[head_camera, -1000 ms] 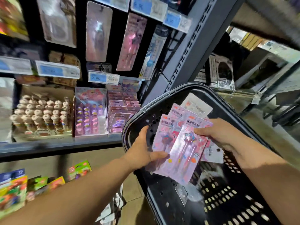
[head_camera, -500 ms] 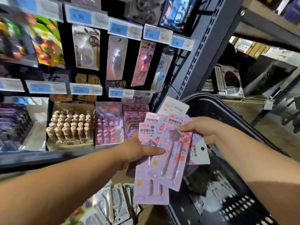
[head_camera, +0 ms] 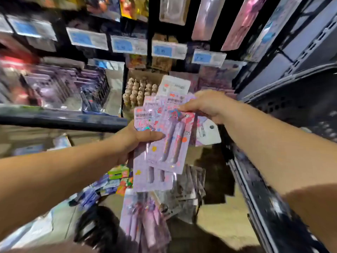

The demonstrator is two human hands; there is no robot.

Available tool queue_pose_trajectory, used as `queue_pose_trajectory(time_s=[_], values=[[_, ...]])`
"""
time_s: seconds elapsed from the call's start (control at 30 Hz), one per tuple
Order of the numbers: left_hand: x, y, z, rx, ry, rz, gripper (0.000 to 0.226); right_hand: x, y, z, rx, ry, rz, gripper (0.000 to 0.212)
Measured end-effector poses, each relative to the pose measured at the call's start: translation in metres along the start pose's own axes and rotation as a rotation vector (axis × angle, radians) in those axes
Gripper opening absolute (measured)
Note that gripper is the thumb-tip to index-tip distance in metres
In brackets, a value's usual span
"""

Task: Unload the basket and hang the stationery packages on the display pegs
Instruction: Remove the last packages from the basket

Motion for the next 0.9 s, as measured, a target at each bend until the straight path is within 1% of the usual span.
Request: queue_pose_trajectory(time_s=[0.07, 0.1, 0.13, 0.17, 0.2, 0.23, 0.27, 0.3, 0.33, 0.4, 0.43, 0.47, 0.53, 0.6, 0.63, 0.67, 0.73, 0.8, 0.83, 0.9], values=[[-0.006, 0.007, 0.023, -0.012, 0.05, -0.066, 0.024, 0.028, 0.0, -0.001, -0.022, 0.057, 0.025, 0.07], [-0.01, 0.01, 0.031, -0.01, 0.063, -0.105, 0.022, 0.039, 0.002, 0.002, -0.027, 0.082, 0.005, 0.057], [-0.015, 0.015, 0.036, -0.016, 0.08, -0.135, 0.022, 0.047, 0.001, 0.0, -0.033, 0.118, -0.013, 0.053], [-0.021, 0.018, 0.041, -0.018, 0.094, -0.153, 0.021, 0.054, -0.001, -0.004, -0.036, 0.146, -0.017, 0.055], [-0.028, 0.02, 0.046, -0.008, 0.104, -0.174, 0.019, 0.064, -0.004, -0.008, -0.038, 0.167, -0.012, 0.063], [-0.038, 0.021, 0.051, 0.004, 0.116, -0.204, 0.023, 0.071, -0.004, -0.014, -0.047, 0.154, -0.012, 0.076], [-0.046, 0.022, 0.055, 0.017, 0.125, -0.237, 0.028, 0.078, -0.009, -0.025, -0.044, 0.099, -0.032, 0.091], [-0.052, 0.025, 0.057, 0.029, 0.145, -0.27, 0.031, 0.082, -0.012, -0.033, -0.056, 0.015, -0.045, 0.101], [-0.056, 0.027, 0.057, 0.041, 0.167, -0.292, 0.033, 0.087, -0.011, -0.035, -0.059, -0.041, -0.045, 0.097], [-0.061, 0.028, 0.062, 0.061, 0.189, -0.322, 0.035, 0.093, 0.0, -0.031, -0.051, -0.144, -0.068, 0.076], [-0.059, 0.029, 0.064, 0.064, 0.198, -0.34, 0.035, 0.094, 0.005, -0.035, -0.037, -0.183, -0.102, 0.071], [-0.057, 0.03, 0.066, 0.059, 0.22, -0.36, 0.029, 0.095, 0.01, -0.044, -0.015, -0.199, -0.126, 0.069], [-0.049, 0.031, 0.071, 0.028, 0.279, -0.385, 0.016, 0.097, 0.019, -0.061, -0.013, -0.221, -0.153, 0.076], [-0.044, 0.029, 0.075, 0.023, 0.332, -0.406, 0.017, 0.099, 0.027, -0.068, -0.03, -0.213, -0.163, 0.084], [-0.044, 0.028, 0.074, 0.034, 0.345, -0.422, 0.017, 0.102, 0.031, -0.068, -0.042, -0.204, -0.171, 0.085], [-0.043, 0.028, 0.074, 0.045, 0.357, -0.435, 0.017, 0.106, 0.035, -0.069, -0.051, -0.229, -0.173, 0.082], [-0.043, 0.027, 0.072, 0.058, 0.405, -0.444, 0.016, 0.111, 0.041, -0.069, -0.084, -0.29, -0.214, 0.067], [-0.042, 0.023, 0.073, 0.06, 0.415, -0.448, 0.015, 0.113, 0.045, -0.069, -0.112, -0.281, -0.252, 0.051], [-0.041, 0.023, 0.073, 0.056, 0.403, -0.44, 0.016, 0.114, 0.046, -0.066, -0.115, -0.265, -0.24, 0.043], [-0.039, 0.022, 0.072, 0.054, 0.386, -0.424, 0.016, 0.12, 0.048, -0.063, -0.089, -0.268, -0.149, 0.029]])
Point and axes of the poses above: each hand's wrist, its own y-axis away from the middle knuckle, its own x-axis out of the palm, z = x × y, the point moved 4 cm from there along -y, towards the middle knuckle, and after that the axes turned 13 degrees about -x, right-handed, at the moved point
